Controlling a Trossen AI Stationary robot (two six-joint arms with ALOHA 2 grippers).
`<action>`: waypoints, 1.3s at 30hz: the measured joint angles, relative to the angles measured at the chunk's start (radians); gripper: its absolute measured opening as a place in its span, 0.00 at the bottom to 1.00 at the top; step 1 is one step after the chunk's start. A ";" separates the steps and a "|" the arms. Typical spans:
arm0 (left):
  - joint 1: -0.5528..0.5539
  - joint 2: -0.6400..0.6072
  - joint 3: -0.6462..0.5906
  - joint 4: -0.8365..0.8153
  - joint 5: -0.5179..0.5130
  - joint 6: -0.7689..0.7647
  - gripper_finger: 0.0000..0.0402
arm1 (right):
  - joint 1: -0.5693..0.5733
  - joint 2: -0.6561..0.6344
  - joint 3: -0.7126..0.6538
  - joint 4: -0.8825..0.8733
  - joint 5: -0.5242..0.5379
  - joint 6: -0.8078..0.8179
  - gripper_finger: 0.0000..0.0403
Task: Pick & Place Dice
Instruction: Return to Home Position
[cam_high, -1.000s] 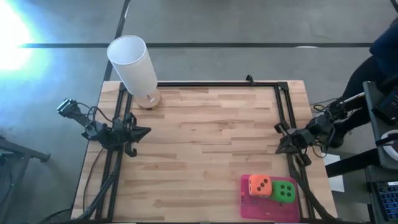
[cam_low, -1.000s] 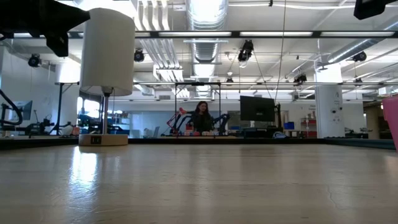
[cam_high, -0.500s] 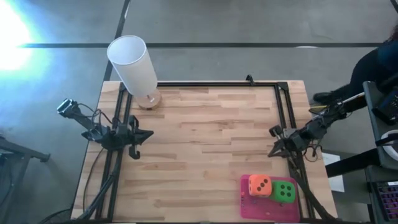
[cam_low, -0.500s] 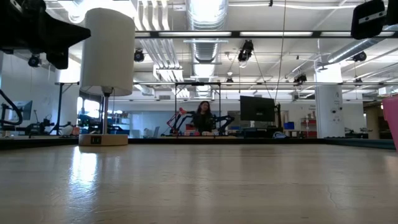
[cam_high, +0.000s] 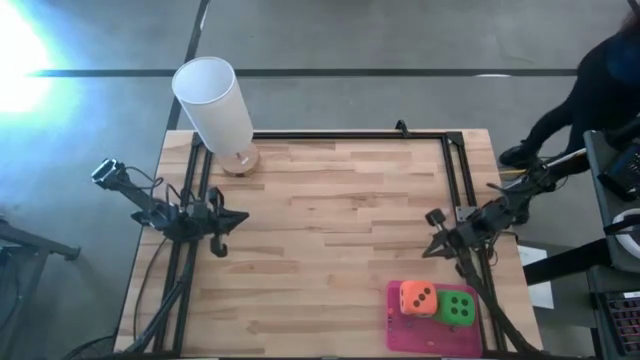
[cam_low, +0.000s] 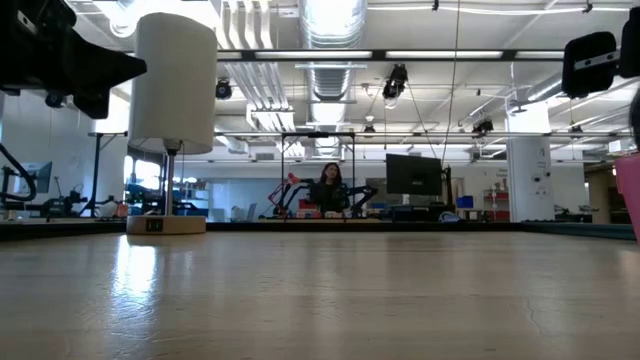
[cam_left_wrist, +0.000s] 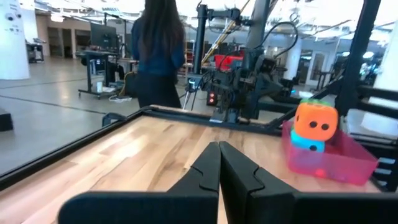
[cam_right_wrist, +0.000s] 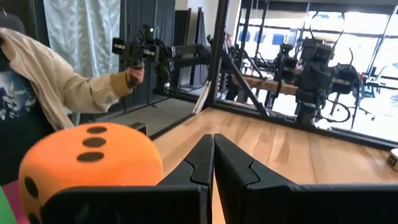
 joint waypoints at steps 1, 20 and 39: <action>0.000 0.000 0.000 -0.009 -0.006 0.000 0.01 | 0.000 0.000 -0.008 0.002 0.000 -0.001 0.02; 0.000 0.000 -0.001 -0.106 -0.012 -0.007 0.02 | 0.000 0.009 -0.010 -0.003 0.029 0.033 0.02; 0.000 0.001 -0.001 -0.225 -0.012 -0.007 0.02 | 0.000 0.008 -0.010 -0.004 0.024 0.045 0.02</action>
